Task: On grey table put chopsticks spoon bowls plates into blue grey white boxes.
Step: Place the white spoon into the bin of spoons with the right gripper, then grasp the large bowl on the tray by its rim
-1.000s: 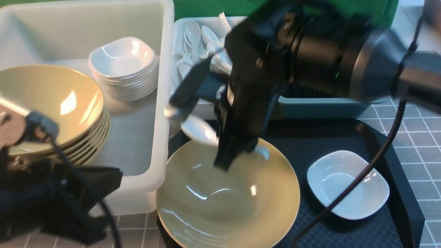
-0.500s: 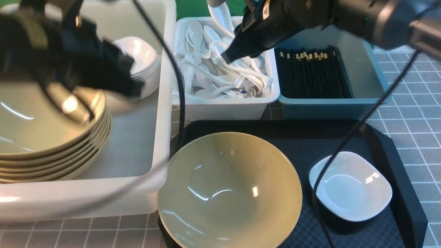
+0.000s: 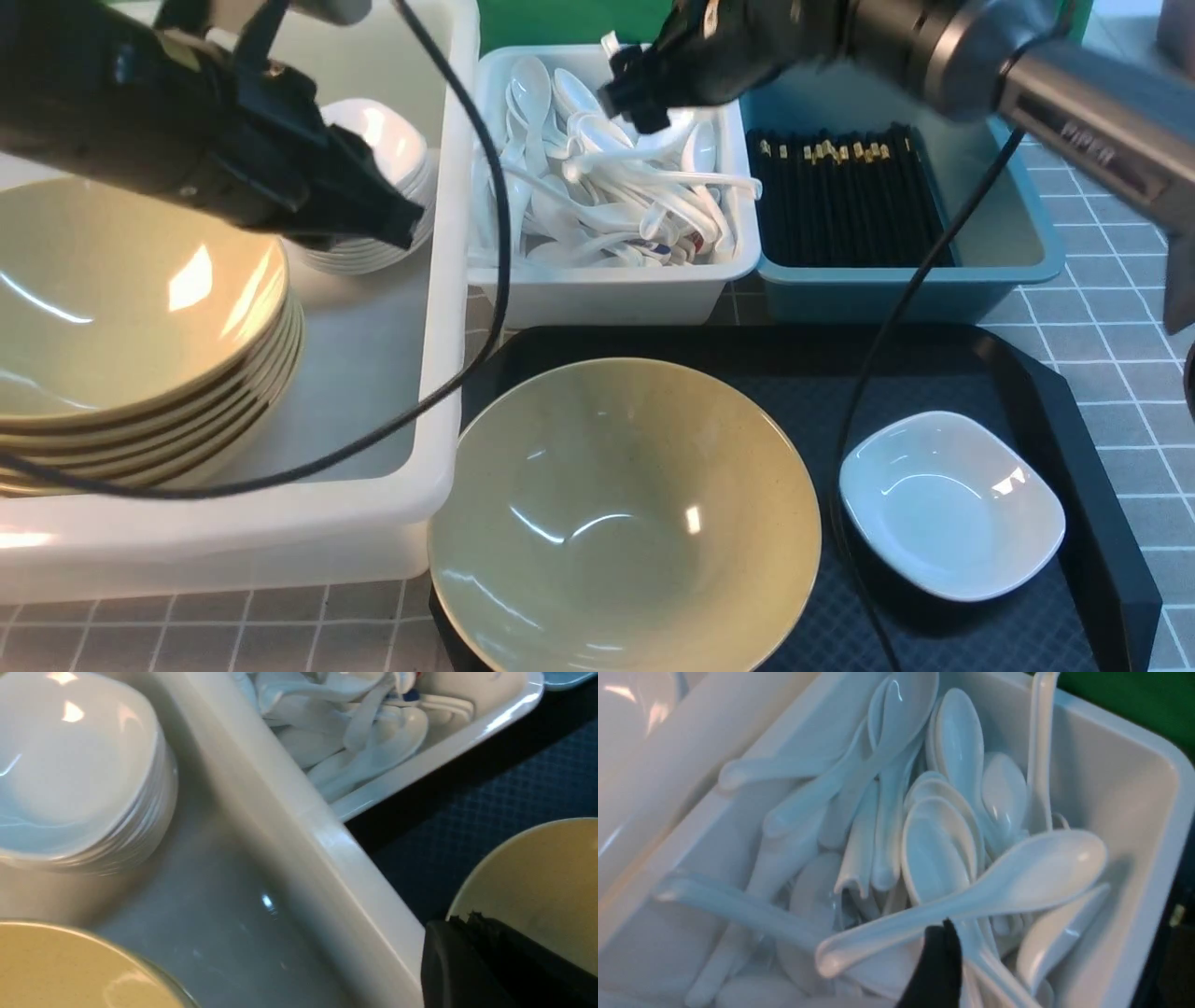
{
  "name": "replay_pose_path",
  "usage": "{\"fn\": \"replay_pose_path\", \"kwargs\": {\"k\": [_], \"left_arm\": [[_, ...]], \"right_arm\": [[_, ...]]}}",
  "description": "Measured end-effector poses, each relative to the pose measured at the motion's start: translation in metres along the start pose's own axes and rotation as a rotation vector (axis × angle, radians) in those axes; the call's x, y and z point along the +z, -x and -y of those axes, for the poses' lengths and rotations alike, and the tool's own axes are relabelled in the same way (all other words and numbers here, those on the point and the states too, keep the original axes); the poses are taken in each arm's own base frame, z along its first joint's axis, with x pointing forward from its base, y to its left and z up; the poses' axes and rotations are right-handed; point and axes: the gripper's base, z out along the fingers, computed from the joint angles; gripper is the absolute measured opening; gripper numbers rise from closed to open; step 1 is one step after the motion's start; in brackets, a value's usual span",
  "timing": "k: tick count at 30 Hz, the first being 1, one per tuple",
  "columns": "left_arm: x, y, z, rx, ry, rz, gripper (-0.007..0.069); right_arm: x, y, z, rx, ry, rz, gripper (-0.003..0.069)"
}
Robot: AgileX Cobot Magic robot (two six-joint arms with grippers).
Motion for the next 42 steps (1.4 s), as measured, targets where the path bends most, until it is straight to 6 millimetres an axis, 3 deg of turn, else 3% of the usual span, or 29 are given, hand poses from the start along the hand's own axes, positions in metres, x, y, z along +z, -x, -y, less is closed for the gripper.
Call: {"fn": "replay_pose_path", "kwargs": {"k": [1, 4, 5, 6, 10, 13, 14, 15, 16, 20, 24, 28, 32, 35, 39, 41, 42], "left_arm": [[0.0, 0.0, 0.0, -0.002, -0.006, -0.004, -0.0008], [-0.008, 0.014, 0.003, 0.021, -0.043, -0.019, 0.0], [-0.01, 0.016, 0.003, 0.024, -0.043, -0.014, 0.0001], [-0.013, 0.021, 0.006, 0.04, -0.059, -0.028, 0.0013], [-0.011, 0.03, 0.024, 0.11, -0.112, -0.09, 0.0079], [-0.002, 0.028, 0.048, 0.184, -0.166, -0.17, 0.0171], [0.004, 0.027, 0.057, 0.214, -0.179, -0.201, 0.0215], [0.005, 0.027, 0.06, 0.221, -0.184, -0.204, 0.0223], [0.014, 0.026, 0.069, 0.238, -0.192, -0.232, 0.0274], [0.049, 0.023, 0.077, 0.252, -0.173, -0.309, 0.0386], [0.099, 0.014, 0.071, 0.274, -0.132, -0.397, 0.0433], [0.134, 0.008, 0.067, 0.337, -0.109, -0.418, 0.0441], [0.159, 0.003, 0.066, 0.365, -0.108, -0.416, 0.0441], [0.168, 0.001, 0.066, 0.366, -0.109, -0.422, 0.0435], [0.181, -0.006, 0.068, 0.342, -0.134, -0.453, 0.0323], [0.182, -0.007, 0.068, 0.337, -0.139, -0.458, 0.0246], [0.181, -0.007, 0.069, 0.337, -0.143, -0.46, 0.0164]], "right_arm": [[-0.003, 0.0, 0.0, -0.007, -0.001, -0.022, 0.0611], [-0.051, 0.006, -0.007, -0.179, 0.017, -0.16, 0.0563], [-0.054, 0.006, -0.009, -0.188, 0.021, -0.164, 0.0552], [-0.077, 0.009, -0.012, -0.223, 0.037, -0.173, 0.0512], [-0.13, 0.01, -0.018, -0.251, 0.065, -0.141, 0.0377], [-0.168, -0.002, -0.024, -0.265, 0.1, -0.142, 0.0269], [-0.189, -0.009, -0.026, -0.278, 0.115, -0.133, 0.022], [-0.187, -0.011, -0.027, -0.279, 0.118, -0.143, 0.0213], [-0.208, -0.021, -0.031, -0.297, 0.136, -0.137, 0.0171], [-0.241, -0.053, -0.039, -0.312, 0.176, -0.167, 0.0099], [-0.256, -0.086, -0.045, -0.31, 0.206, -0.211, 0.0078], [-0.265, -0.111, -0.045, -0.289, 0.216, -0.246, 0.0078], [-0.271, -0.128, -0.041, -0.258, 0.211, -0.269, 0.0078], [-0.272, -0.133, -0.04, -0.244, 0.208, -0.279, 0.0078], [-0.27, -0.138, -0.04, -0.239, 0.206, -0.294, 0.0078], [-0.27, -0.138, -0.04, -0.239, 0.206, -0.297, 0.0078], [-0.269, -0.139, -0.04, -0.24, 0.205, -0.3, 0.0078]]}}
